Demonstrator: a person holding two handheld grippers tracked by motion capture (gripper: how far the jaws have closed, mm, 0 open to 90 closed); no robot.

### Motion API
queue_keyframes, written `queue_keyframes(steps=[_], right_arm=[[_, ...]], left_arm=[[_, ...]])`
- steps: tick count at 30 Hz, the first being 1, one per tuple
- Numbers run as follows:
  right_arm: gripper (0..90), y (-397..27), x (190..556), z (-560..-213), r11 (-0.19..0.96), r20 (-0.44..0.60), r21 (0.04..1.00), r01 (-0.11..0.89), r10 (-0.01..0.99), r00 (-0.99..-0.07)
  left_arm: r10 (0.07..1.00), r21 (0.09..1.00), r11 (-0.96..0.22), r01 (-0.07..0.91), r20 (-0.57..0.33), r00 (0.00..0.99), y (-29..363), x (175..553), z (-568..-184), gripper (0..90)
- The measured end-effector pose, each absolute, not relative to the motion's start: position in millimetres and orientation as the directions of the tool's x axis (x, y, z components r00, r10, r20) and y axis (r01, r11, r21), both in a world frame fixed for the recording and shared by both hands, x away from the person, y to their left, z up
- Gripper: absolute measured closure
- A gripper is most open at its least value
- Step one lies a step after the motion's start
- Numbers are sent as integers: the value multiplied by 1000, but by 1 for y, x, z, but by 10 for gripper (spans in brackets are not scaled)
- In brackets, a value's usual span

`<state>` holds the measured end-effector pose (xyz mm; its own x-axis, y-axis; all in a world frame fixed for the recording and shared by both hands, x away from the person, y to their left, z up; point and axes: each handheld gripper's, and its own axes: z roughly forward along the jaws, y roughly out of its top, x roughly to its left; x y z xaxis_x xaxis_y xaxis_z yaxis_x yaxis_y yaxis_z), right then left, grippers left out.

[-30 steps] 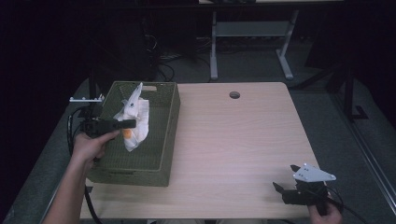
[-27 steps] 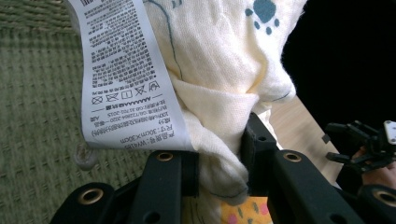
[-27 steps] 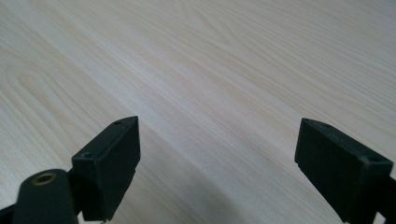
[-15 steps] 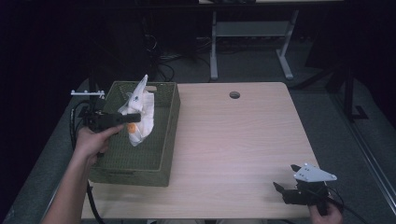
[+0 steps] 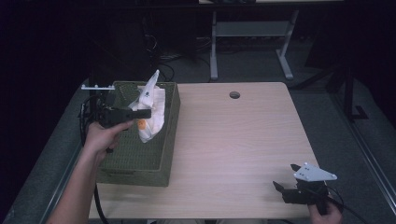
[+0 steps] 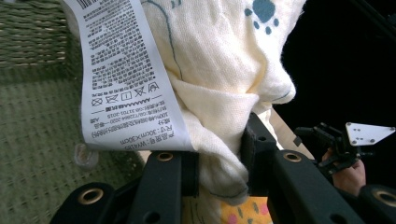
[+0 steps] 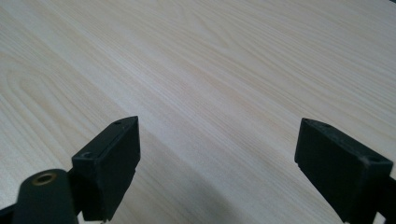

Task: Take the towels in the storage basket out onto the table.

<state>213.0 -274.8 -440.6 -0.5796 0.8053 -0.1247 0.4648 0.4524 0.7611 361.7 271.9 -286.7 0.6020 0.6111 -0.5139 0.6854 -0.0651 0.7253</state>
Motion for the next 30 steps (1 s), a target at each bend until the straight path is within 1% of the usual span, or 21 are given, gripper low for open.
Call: queue_keyframes(steps=[8, 22, 30], right_arm=[[139, -275, 213, -440, 452, -124, 762, 463, 804, -581], [139, -276, 212, -440, 455, -124, 764, 458, 800, -587], [139, -275, 212, -440, 452, -122, 766, 458, 801, -587]], left_arm=[[587, 734, -94, 672, -504, 633, 257, 362, -283, 725], [565, 735, -103, 670, -510, 648, 239, 364, -281, 725], [544, 734, -128, 667, -510, 666, 223, 365, -284, 725]])
